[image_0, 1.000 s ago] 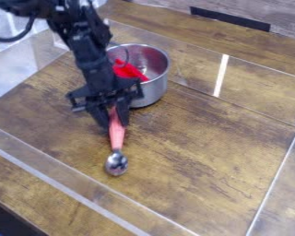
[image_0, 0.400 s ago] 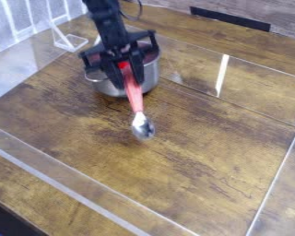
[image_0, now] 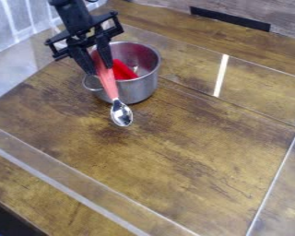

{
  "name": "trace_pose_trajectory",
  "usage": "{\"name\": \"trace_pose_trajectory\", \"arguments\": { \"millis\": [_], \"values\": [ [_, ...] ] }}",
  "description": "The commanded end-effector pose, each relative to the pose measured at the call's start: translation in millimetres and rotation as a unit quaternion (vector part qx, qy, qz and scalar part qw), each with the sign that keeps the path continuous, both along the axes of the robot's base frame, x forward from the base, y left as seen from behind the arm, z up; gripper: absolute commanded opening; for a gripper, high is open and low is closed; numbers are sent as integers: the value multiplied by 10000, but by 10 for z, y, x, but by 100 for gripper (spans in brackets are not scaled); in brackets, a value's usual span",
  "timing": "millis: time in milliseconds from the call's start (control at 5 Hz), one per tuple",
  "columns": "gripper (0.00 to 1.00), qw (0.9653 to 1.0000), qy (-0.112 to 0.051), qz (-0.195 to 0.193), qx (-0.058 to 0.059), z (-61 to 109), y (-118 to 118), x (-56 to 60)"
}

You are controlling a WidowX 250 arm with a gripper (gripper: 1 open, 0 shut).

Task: Move the pink spoon to the right side of the table

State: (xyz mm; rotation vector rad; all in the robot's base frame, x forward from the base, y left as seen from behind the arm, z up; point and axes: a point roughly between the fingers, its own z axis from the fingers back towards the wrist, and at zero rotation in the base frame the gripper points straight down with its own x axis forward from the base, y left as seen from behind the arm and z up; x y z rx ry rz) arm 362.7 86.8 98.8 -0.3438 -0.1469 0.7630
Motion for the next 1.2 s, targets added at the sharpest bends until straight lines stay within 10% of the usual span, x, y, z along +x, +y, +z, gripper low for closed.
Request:
{"name": "trace_pose_trajectory", "arguments": {
  "millis": [0, 800, 1000],
  "values": [
    [0, 9994, -330, -71, 58, 173, -110, 37],
    [0, 9951, -532, -835, 5, 338, -491, 433],
    [100, 9930, -527, -1062, -26, 302, -527, 413]
  ]
}}
